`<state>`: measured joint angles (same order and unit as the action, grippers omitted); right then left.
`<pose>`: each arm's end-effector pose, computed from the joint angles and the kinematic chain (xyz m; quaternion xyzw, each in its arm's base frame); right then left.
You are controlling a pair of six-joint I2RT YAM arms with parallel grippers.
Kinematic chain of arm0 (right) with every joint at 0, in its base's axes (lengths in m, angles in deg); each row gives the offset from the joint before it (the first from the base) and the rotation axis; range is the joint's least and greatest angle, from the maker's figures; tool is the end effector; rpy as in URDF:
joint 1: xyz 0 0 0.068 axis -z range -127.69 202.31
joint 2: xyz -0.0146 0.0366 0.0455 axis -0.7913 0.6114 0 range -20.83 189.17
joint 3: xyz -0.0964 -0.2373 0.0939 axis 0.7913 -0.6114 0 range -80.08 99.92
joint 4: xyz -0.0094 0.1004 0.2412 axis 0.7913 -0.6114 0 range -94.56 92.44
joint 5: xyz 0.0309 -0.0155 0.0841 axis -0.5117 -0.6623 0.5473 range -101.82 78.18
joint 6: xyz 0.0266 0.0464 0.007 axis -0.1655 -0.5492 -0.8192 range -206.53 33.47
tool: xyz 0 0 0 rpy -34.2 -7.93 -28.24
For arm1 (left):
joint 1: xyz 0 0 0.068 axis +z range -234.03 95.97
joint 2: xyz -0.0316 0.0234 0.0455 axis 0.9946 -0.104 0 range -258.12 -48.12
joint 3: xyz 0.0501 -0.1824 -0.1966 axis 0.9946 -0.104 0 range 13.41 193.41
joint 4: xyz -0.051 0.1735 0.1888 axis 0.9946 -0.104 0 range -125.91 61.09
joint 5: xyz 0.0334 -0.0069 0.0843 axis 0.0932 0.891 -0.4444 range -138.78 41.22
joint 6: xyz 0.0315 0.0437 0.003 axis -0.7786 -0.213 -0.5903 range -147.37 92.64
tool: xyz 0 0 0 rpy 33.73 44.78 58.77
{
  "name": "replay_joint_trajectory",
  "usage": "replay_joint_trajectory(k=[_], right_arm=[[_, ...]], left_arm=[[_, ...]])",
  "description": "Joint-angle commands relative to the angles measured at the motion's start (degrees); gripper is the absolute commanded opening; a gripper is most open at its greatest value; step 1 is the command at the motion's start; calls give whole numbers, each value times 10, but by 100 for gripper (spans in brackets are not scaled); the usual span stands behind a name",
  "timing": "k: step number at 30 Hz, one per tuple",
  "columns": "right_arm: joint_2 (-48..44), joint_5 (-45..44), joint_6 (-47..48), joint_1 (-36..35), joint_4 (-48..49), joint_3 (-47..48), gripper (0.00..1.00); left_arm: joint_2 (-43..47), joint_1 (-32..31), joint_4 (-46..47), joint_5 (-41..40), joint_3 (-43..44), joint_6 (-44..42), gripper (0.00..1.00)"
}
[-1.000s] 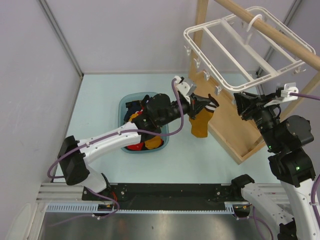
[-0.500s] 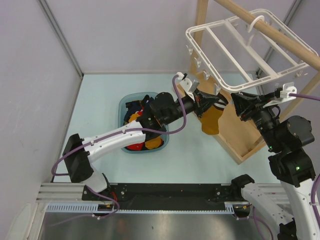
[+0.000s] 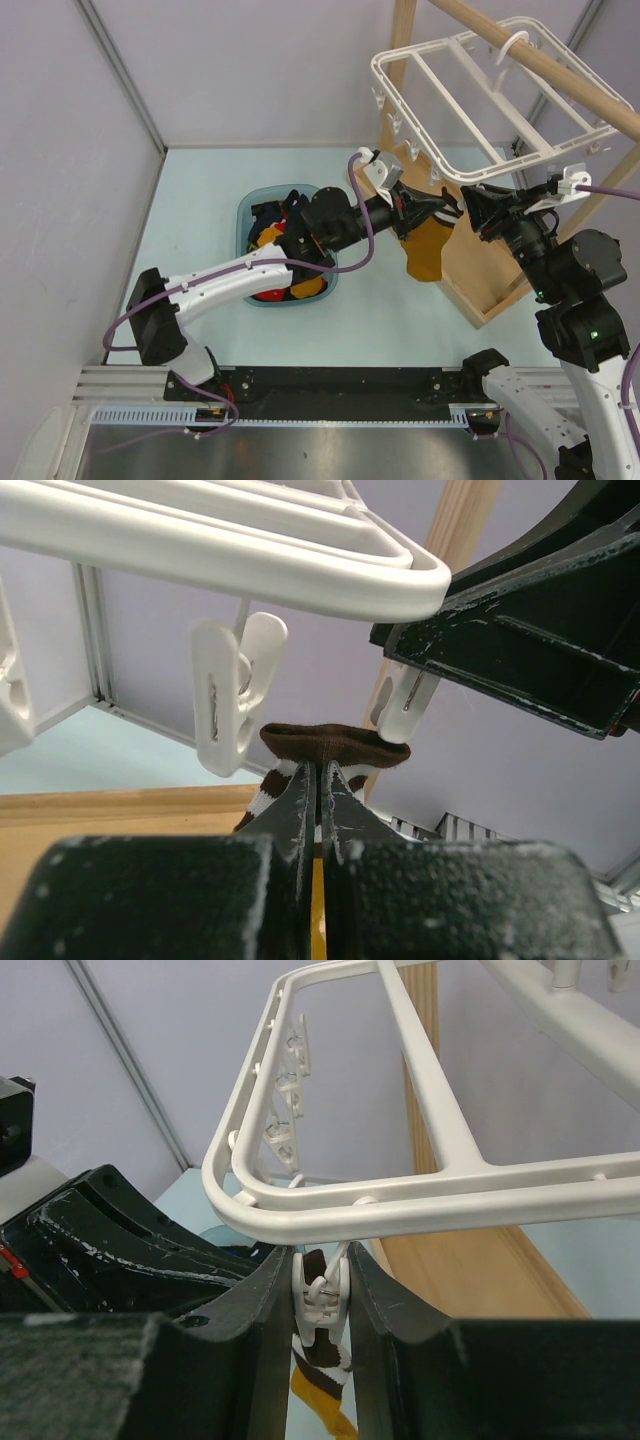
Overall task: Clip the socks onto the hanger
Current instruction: Clamp the sock onto the hanger.
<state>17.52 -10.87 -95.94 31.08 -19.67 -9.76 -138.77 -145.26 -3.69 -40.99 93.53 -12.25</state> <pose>0.0903 0.0357 0.4767 -0.0725 0.6396 0.2073 0.7367 0.1788 -0.3359 0.4193 0.2882 0.5398 -0.5208 0.5953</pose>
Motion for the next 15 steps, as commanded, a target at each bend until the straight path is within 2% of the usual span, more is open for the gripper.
replay_joint_trajectory(k=[1, 15], right_arm=[[-1, 21, 2, -1, -6, 19, 0], [0, 25, 3, -1, -14, 19, 0]], left_arm=[[3, -5, 23, 8, 34, 4, 0], [-4, -9, 19, 11, 52, 4, 0]])
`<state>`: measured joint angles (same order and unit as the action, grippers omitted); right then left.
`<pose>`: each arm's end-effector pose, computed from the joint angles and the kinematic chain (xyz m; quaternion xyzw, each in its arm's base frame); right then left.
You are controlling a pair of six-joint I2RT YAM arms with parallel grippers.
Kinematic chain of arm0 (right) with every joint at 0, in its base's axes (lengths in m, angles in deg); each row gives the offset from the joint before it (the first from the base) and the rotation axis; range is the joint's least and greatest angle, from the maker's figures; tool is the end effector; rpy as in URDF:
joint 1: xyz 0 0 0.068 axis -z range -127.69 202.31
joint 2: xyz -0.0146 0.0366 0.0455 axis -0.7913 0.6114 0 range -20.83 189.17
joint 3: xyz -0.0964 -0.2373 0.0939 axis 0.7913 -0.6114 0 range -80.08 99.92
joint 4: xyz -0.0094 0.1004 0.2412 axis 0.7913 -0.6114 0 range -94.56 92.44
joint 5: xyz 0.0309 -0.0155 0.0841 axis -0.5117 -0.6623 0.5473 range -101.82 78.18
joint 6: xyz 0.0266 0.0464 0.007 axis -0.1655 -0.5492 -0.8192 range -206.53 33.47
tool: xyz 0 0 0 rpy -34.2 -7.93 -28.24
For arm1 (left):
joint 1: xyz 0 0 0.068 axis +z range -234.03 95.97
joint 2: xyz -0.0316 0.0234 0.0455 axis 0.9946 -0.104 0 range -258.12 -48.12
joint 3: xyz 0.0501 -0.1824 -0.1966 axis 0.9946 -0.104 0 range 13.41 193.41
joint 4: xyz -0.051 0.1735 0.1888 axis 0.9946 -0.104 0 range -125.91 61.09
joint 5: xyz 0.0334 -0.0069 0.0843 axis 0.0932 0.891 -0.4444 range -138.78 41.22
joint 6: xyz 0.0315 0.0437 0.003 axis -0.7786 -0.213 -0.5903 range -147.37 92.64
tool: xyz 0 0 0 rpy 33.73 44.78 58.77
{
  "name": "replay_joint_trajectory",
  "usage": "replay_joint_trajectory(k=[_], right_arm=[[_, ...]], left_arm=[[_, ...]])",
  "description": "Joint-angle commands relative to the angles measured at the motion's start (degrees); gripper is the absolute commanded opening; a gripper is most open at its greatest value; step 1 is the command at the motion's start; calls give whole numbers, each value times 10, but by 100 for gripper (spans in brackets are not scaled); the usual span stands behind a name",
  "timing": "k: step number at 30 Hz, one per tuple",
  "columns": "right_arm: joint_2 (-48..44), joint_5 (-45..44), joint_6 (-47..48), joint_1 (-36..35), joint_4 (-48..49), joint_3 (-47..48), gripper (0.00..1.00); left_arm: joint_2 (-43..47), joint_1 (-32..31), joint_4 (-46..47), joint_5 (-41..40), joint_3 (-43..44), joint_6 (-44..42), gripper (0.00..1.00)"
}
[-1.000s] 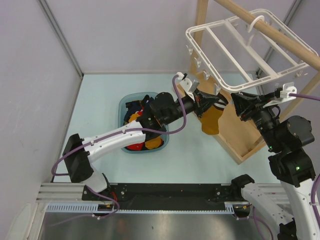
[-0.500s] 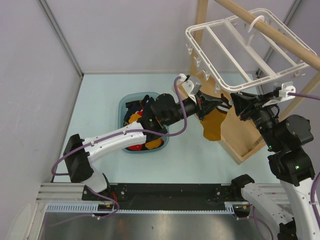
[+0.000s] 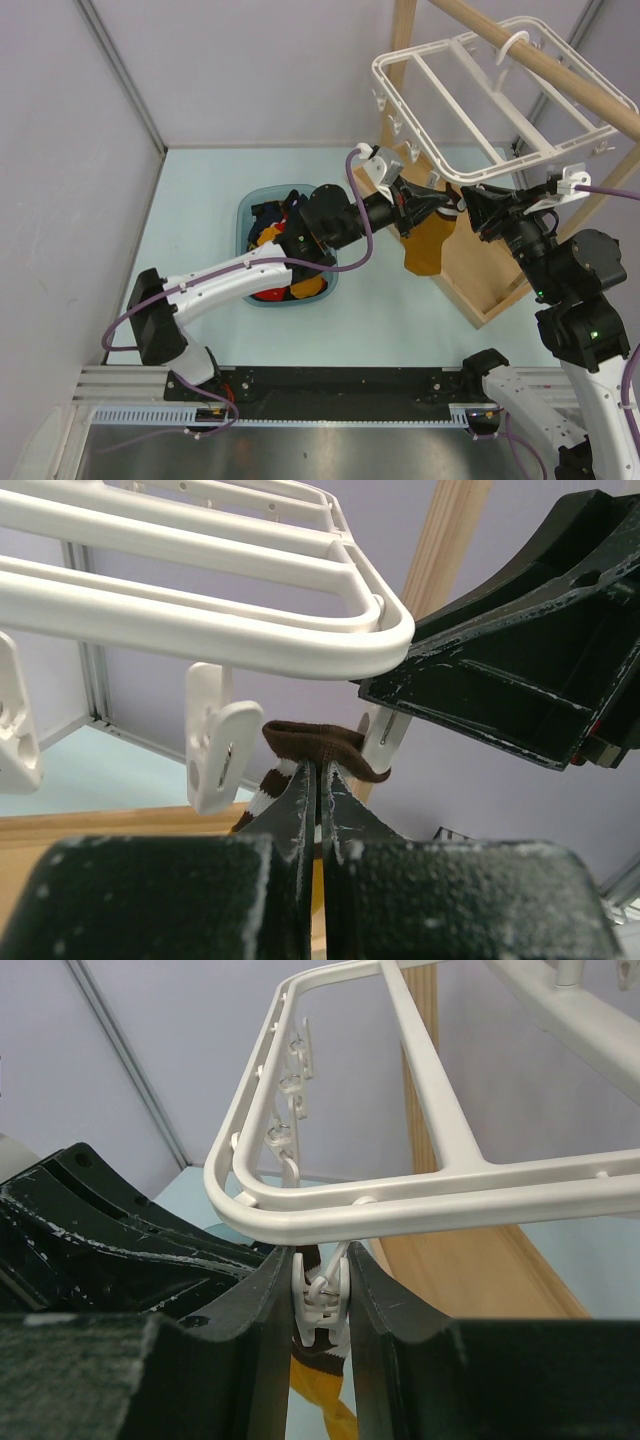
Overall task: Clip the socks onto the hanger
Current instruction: Clamp the sock onto the hanger.
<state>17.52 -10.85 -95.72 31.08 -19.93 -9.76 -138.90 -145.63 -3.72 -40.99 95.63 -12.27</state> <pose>0.0903 0.0358 0.4762 -0.0741 0.6412 0.2057 0.7356 0.1761 -0.3361 0.4315 0.2853 0.5262 -0.5282 0.6023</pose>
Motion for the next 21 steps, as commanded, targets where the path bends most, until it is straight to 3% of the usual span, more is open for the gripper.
replay_joint_trajectory(k=[1, 21], right_arm=[[-1, 25, 1, -1, -11, 19, 0], [-13, -8, 20, 0, -5, 19, 0]], left_arm=[[-6, -6, 19, 12, 35, 6, 0], [3, -18, 14, 30, 28, 12, 0]])
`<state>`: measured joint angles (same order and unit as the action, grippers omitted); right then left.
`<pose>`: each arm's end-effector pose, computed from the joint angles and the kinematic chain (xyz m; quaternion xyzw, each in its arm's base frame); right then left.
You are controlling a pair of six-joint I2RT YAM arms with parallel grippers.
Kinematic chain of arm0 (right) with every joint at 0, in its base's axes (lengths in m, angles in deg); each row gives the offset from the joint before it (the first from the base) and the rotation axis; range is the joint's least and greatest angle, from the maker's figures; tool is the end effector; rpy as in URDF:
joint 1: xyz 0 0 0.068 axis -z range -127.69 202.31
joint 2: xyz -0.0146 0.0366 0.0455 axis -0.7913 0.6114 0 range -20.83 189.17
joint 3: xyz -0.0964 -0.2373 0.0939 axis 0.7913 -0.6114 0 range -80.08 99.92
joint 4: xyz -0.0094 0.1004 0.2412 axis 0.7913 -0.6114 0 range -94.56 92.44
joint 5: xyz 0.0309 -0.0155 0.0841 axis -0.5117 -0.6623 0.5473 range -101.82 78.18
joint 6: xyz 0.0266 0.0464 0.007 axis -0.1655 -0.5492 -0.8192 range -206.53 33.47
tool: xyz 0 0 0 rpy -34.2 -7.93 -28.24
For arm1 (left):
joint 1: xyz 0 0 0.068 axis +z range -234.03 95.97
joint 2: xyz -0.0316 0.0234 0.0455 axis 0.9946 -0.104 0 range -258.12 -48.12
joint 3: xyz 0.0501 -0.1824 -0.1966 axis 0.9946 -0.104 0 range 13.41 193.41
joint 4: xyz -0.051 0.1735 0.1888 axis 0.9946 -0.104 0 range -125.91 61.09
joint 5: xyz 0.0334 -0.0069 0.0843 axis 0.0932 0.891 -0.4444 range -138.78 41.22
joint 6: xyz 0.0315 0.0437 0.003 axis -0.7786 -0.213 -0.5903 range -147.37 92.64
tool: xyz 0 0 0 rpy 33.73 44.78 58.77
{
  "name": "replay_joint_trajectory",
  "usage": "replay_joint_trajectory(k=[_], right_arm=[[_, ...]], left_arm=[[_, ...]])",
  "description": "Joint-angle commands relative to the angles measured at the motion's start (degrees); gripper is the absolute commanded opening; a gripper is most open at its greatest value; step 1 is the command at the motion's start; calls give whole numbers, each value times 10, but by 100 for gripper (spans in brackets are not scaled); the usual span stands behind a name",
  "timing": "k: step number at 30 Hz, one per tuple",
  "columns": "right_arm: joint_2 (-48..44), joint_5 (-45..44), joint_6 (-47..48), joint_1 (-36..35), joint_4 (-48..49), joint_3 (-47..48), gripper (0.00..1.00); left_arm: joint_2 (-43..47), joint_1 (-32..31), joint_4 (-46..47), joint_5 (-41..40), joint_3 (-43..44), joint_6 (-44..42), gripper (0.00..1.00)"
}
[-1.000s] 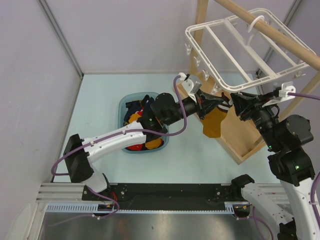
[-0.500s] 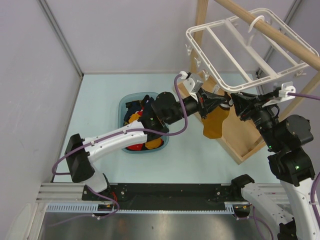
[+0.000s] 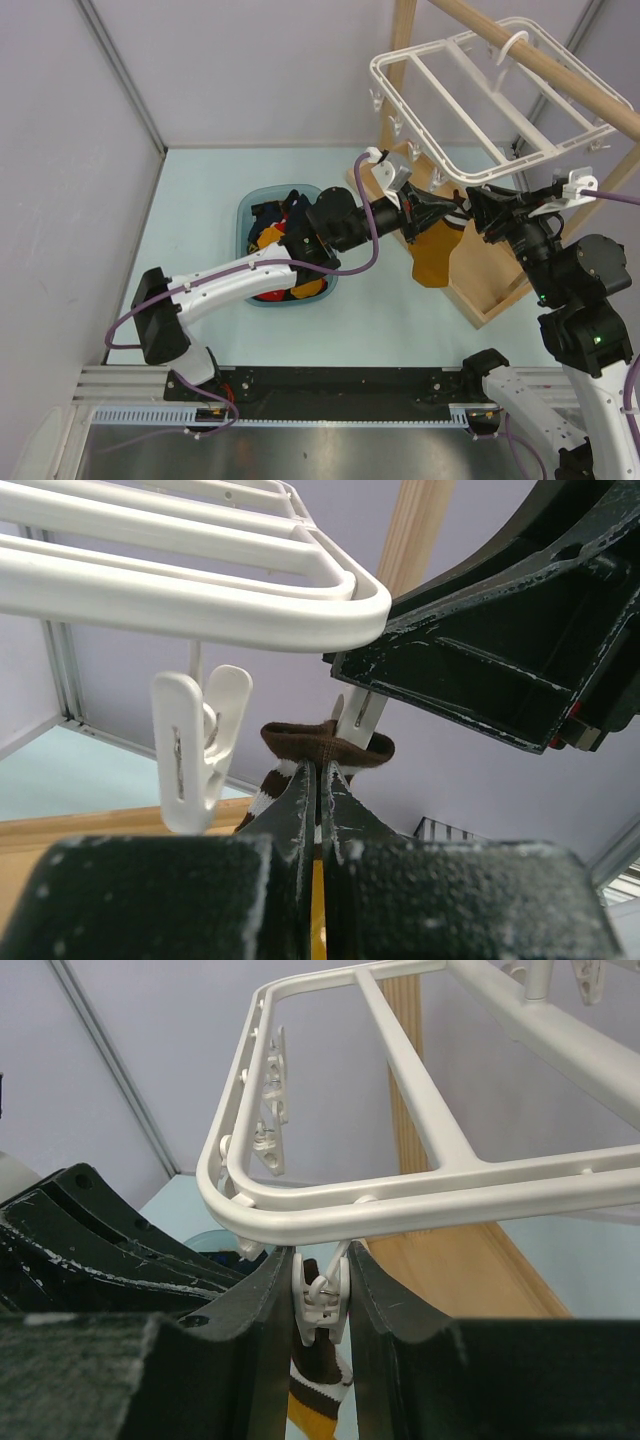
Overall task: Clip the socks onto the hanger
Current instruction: Clamp the sock onto the hanger.
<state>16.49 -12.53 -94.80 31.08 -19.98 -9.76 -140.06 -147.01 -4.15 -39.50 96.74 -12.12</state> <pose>0.0847 0.0325 0.4774 -0.0673 0.6353 0.1920 0.7450 0.1697 -0.3456 0.4303 0.3014 0.5215 -0.5404 0.5876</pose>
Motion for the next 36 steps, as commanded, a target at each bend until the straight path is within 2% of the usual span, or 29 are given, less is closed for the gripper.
replay_joint_trajectory(k=[1, 12, 23, 26, 27, 30, 36], right_arm=[[-2, 11, 12, -1, -4, 18, 0], [4, 62, 17, -2, -5, 19, 0], [-2, 44, 22, -1, -18, 19, 0], [-5, 45, 21, -1, -17, 19, 10], [-5, 45, 19, -1, -17, 19, 18], [-10, 46, 19, -1, -13, 19, 31], [-25, 36, 19, -1, -10, 19, 46]], left_arm=[[16, -4, 19, 16, 17, 11, 0], [4, -4, 29, 8, 32, 18, 0], [11, -4, 43, 16, 25, 35, 0], [11, -4, 44, 11, 22, 34, 1], [10, -4, 44, 10, 22, 34, 2], [7, -4, 45, 10, 22, 32, 8], [20, -3, 35, -6, -3, 9, 29]])
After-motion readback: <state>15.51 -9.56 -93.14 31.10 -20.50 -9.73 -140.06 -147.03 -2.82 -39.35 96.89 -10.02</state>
